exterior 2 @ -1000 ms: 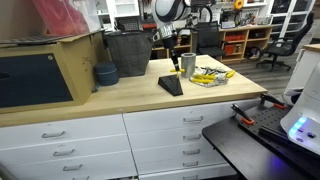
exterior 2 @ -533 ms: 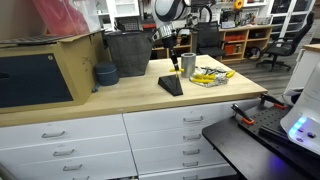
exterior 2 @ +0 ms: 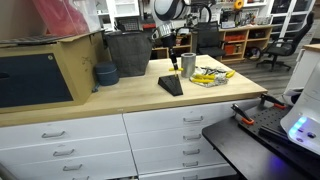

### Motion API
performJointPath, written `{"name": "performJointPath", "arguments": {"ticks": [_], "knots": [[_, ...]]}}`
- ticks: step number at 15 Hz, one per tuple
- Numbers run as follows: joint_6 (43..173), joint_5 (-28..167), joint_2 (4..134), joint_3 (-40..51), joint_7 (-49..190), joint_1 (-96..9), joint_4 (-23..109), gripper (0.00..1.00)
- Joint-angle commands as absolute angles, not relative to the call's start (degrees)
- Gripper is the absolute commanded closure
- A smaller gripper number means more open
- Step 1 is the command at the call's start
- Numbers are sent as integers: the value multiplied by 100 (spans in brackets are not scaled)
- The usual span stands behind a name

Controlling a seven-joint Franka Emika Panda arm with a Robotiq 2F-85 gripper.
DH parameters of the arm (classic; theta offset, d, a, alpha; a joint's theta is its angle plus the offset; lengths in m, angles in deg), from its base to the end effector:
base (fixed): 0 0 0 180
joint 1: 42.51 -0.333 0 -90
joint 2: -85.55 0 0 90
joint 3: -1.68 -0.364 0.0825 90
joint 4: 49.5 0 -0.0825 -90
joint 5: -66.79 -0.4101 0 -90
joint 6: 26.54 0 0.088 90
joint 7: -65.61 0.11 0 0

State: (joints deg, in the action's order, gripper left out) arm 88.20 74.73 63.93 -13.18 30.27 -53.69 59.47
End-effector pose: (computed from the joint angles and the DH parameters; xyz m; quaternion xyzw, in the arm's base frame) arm 0.5748 0.2608 0.3139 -0.8344 -0.5354 0.1305 0.0001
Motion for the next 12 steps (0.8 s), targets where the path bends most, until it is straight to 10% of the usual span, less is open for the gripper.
{"name": "performJointPath", "arguments": {"ticks": [1,12], "knots": [[8678,7458,6361,-1313,3129,-5386,5833,96],[8561,7440,6310,-1308,3128,-5373,5813,96]]}}
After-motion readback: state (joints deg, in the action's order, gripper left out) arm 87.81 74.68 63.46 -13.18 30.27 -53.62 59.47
